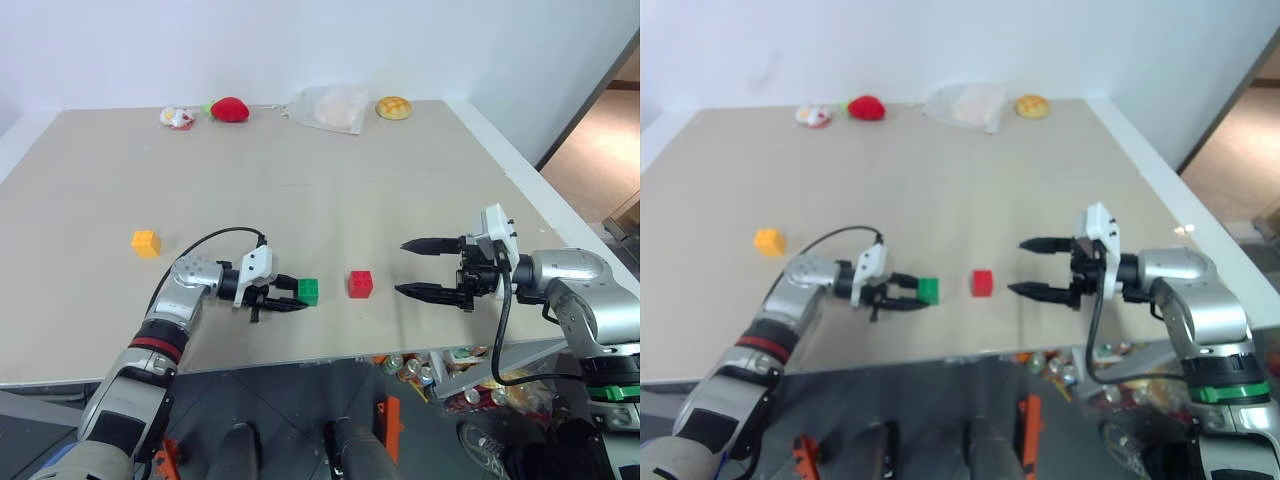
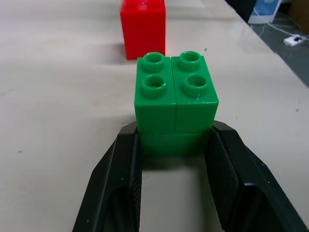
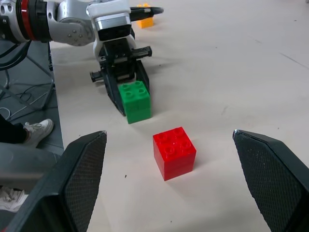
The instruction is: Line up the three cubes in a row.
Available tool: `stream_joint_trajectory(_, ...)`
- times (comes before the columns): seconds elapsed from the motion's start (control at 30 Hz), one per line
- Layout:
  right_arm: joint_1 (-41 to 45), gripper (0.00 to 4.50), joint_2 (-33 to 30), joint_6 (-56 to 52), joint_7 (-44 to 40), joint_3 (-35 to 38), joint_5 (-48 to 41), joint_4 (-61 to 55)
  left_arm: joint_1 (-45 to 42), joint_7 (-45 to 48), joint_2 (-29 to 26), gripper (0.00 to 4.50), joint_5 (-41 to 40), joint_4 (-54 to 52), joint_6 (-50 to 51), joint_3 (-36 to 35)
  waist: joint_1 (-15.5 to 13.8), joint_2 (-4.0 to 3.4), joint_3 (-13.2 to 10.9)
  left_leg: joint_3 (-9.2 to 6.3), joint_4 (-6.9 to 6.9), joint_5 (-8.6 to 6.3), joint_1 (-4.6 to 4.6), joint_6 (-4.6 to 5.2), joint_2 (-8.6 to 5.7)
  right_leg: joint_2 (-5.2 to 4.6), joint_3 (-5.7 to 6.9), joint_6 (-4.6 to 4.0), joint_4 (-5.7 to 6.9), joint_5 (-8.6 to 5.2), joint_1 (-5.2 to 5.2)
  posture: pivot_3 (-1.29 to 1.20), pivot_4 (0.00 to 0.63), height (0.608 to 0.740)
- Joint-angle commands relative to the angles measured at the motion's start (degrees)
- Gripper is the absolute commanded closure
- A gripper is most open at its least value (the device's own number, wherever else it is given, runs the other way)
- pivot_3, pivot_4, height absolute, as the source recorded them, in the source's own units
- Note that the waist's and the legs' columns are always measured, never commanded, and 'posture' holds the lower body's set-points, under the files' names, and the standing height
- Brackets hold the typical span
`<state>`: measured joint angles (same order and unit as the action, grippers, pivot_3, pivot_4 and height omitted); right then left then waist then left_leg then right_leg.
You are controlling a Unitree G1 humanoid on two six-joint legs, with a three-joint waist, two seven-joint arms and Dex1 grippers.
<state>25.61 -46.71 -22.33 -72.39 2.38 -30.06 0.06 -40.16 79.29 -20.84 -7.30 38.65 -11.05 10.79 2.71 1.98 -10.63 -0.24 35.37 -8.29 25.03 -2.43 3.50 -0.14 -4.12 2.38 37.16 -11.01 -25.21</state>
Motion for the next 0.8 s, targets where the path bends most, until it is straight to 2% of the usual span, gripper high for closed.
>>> stream_joint_trajectory(0.03, 1.25, 0.16, 0.18, 0.29, 0.37, 1.56, -0.83, -2.78, -1.2, -2.42, -0.71, 3.23, 1.73, 1.94, -0.36, -0.05, -0.01, 0.0, 0.0, 0.0, 0.01, 0.0, 0.0, 0.0, 0.0, 0.0, 0.0, 0.0, 0.0, 0.0, 0.01, 0.0, 0.15, 0.74)
stream_joint_trajectory(0.8, 2.33, 0.16, 1.19, 0.03, 0.35, 0.54, -0.3, -2.55, -2.42, -3.79, -0.58, 3.23, -2.0, 2.77, 3.13, -2.37, 0.07, 0.0, 0.0, -0.02, 0.16, 0.07, -0.06, 0.1, -0.04, 0.0, -0.03, -0.03, 0.0, 0.44, 0.01, 0.0, 0.15, 0.74)
